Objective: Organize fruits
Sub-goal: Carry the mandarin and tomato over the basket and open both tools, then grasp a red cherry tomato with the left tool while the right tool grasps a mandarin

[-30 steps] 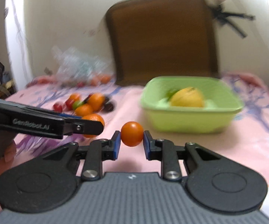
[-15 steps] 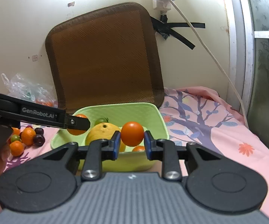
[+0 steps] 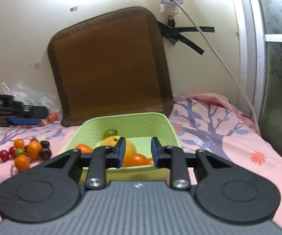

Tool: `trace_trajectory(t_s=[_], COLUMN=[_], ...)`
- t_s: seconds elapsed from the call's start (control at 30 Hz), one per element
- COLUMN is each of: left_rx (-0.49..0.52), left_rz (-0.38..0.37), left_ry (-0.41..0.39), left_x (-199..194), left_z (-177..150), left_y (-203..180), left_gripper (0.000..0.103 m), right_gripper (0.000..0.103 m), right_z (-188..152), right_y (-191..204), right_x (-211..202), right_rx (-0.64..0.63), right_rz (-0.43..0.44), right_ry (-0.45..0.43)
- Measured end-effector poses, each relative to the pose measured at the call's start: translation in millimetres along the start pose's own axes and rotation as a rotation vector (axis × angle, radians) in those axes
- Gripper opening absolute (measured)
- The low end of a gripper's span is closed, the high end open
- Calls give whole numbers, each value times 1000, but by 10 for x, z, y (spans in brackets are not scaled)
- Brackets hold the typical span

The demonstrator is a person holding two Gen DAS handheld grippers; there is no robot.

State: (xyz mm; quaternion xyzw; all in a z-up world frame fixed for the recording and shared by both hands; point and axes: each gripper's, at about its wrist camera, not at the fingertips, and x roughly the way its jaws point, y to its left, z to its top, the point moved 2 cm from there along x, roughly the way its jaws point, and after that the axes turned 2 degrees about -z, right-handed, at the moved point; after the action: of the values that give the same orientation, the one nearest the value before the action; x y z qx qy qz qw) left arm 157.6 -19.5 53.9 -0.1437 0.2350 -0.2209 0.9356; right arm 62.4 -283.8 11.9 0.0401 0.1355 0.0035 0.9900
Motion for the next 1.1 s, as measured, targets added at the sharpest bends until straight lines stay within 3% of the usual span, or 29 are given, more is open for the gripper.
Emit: trace_trajectory(t_s=[0.23,0.37,0.57,0.87,0.93,1.0,1.1], left_rx=[-44,-106,-163,-80,-52,-17,29], left_rz=[247,304,266,182,174,170,189], left_ry=[-59,-61,-52,4,30,49,104], left_x=[-518,-660,-627,-492,-438,-397,-286], left_z=[-125,-249,-352,-402,-411,-420,-436], left_y=[841,1226,1423,1246,1196,1139,1070], left_gripper=[48,48,48,48,48,48,48], right_gripper=[31,31,31,31,35,54,54], right_z=[59,71,-21,-229,-257,-275,-308], right_y=[381,625,1035,1618,1698,1757,1824], right_x=[5,61,216,505,565,607,691], right_rx=[-59,-83,-115,-201,-193,-186,-183], right_rz=[65,109,198,303,323,332,345], right_ry=[18,39,110,214,235,240,261])
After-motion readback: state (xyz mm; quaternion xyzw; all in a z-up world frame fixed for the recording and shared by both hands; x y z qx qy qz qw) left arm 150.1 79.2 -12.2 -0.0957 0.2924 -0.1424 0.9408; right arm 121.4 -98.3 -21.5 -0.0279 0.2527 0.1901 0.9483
